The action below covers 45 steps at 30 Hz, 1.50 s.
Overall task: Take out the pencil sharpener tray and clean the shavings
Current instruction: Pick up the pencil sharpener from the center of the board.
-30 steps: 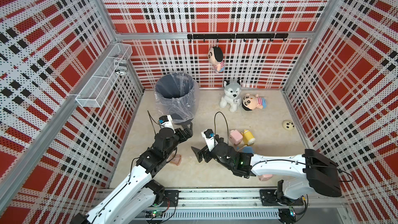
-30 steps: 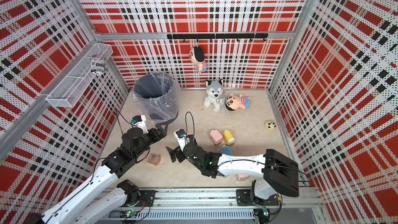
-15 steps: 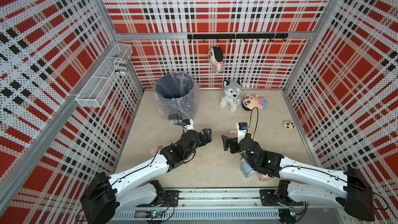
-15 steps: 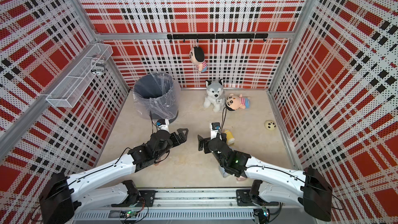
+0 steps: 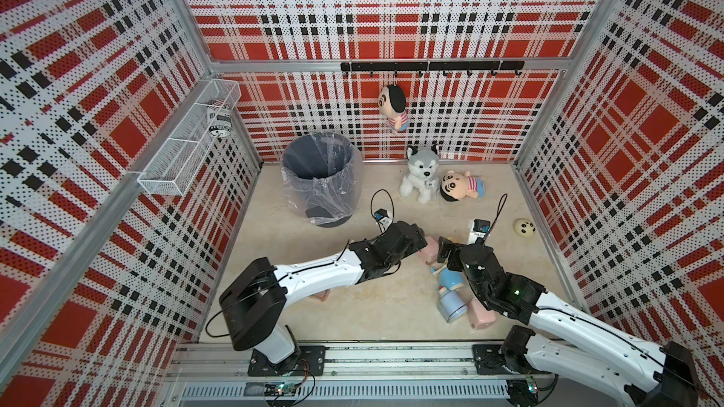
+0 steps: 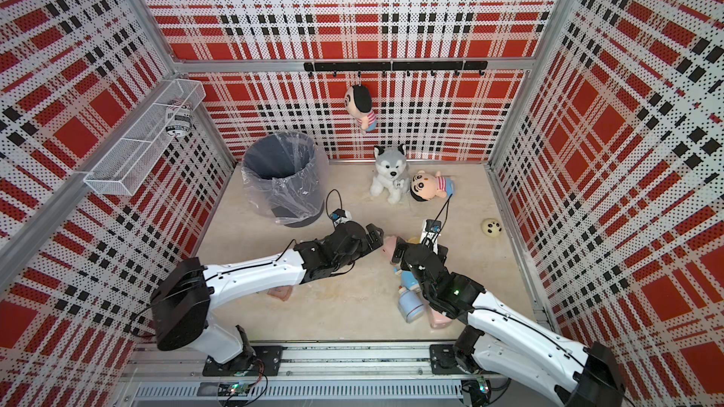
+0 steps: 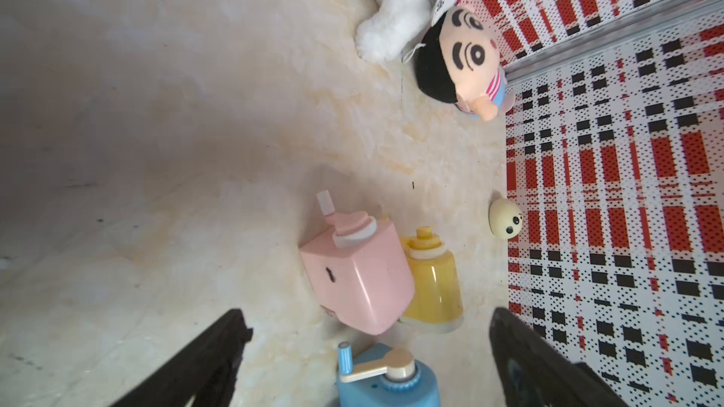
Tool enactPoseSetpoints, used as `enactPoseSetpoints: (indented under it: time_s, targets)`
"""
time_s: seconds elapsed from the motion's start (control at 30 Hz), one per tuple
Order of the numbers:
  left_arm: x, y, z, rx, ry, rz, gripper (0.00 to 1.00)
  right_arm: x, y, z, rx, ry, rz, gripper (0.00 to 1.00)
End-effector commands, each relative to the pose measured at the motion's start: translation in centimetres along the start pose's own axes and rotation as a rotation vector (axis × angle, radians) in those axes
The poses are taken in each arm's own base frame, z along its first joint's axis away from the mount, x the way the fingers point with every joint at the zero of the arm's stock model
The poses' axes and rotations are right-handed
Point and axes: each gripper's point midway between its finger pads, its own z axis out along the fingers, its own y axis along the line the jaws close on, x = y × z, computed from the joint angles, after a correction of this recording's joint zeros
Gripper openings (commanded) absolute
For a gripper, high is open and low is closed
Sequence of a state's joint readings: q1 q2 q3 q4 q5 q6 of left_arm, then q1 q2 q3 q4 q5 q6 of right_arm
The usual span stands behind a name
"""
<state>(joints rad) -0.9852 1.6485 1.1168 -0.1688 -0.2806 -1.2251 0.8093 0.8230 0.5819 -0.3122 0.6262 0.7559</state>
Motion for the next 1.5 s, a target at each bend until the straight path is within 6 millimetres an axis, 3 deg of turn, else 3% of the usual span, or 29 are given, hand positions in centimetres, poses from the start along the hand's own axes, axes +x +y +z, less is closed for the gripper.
enactPoseSetpoints:
  time_s: [0.0,0.27,0.77,0.97,1.23,1.47]
  targets:
    - [2.1,-0.2,1.5,-0.088,0.084,-0.027,0.98,0.2,-2.0,-0.2,0.045,0.006,-0.003,1.00]
    - [4.8,-0.5,5.6,-0.303,0.198,-0.027,0.98,-0.1,-3.0,-0.7,0.035,-0.011,0.018,1.00]
    - [4.2,1.6,8.5,-0.483,0.164,-0.037,0.99,-0.1,-3.5,-1.7,-0.001,-0.031,0.052,1.00]
    - [4.0,2.2,9.4,-0.518,0.155,-0.020,0.92,0.3,-3.4,-1.4,-0.008,-0.023,0.044,1.00]
    - [3.4,2.7,9.1,-0.541,0.136,-0.012,0.79,0.7,-2.6,-1.1,-0.063,-0.029,0.021,1.00]
    - [2.5,3.0,8.1,-0.546,0.113,-0.009,0.58,0.6,-2.4,-1.2,-0.067,-0.024,-0.064,1.00]
